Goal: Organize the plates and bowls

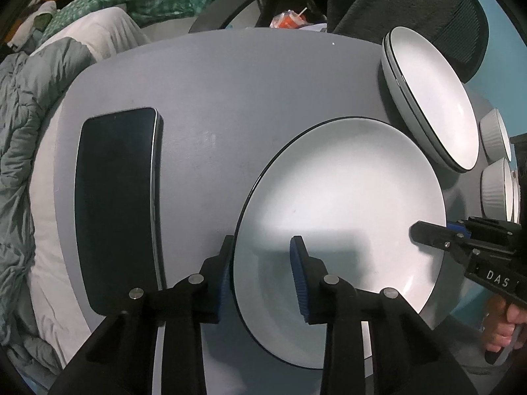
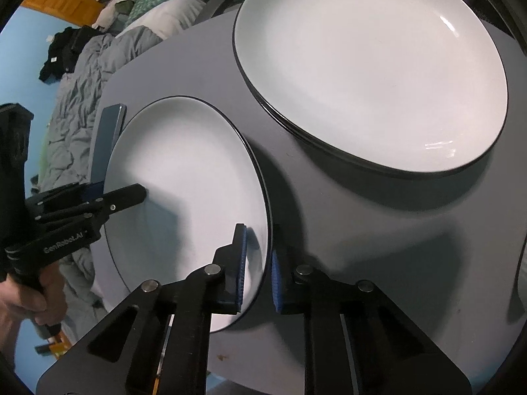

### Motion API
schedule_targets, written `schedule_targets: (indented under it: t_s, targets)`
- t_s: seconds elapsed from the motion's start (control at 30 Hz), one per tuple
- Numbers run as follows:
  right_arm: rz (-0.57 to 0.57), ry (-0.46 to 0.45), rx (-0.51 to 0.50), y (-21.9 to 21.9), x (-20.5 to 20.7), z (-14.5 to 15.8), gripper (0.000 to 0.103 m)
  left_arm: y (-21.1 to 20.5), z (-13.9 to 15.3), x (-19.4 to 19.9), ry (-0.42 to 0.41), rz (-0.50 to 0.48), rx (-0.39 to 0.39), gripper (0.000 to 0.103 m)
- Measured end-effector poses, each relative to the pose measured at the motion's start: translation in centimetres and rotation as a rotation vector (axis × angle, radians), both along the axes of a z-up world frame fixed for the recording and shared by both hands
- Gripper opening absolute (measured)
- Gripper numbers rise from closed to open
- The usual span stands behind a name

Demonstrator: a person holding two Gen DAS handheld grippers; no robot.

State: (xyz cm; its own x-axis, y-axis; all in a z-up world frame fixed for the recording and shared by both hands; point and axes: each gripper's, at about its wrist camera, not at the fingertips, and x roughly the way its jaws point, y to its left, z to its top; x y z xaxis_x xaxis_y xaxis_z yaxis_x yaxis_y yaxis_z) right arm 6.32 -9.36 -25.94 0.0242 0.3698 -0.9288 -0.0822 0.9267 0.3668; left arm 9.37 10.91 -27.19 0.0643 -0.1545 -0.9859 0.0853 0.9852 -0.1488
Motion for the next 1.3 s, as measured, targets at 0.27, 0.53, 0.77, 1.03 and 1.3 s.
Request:
schedule_targets:
  t_s: [0.27,0.53,0.77,1.03,1.3]
  targets:
    - [0.004,0.021,0.005,-1.6,-1.0,0.1,0.012,-1.9,-0.4,-2.6,0.028,0.027,-0.031,0.032]
    - [0.012,0.035,0.0,-5.7,-2.7,0.4,0.012,-5.5,-0.7,-5.1,0.054,0.031,-0.089,0.032]
    - [0.002,0.039,-0.017,-9.3,-3.5,0.9,0.012,-8.7,-1.0,-5.9,0.073,0.023,-0.129,0.032]
    - [-0.02,0.035,-0.02,-12.5,-4.0,1.2,0.013,-11.6,-1.2,-6.8,0.084,-0.021,-0.147,0.031]
    - [-0.034,0.027,-0.015,-14.0,-4.0,1.3,0.013,-14.2,-0.5,-6.2,0.094,-0.029,-0.14,0.031]
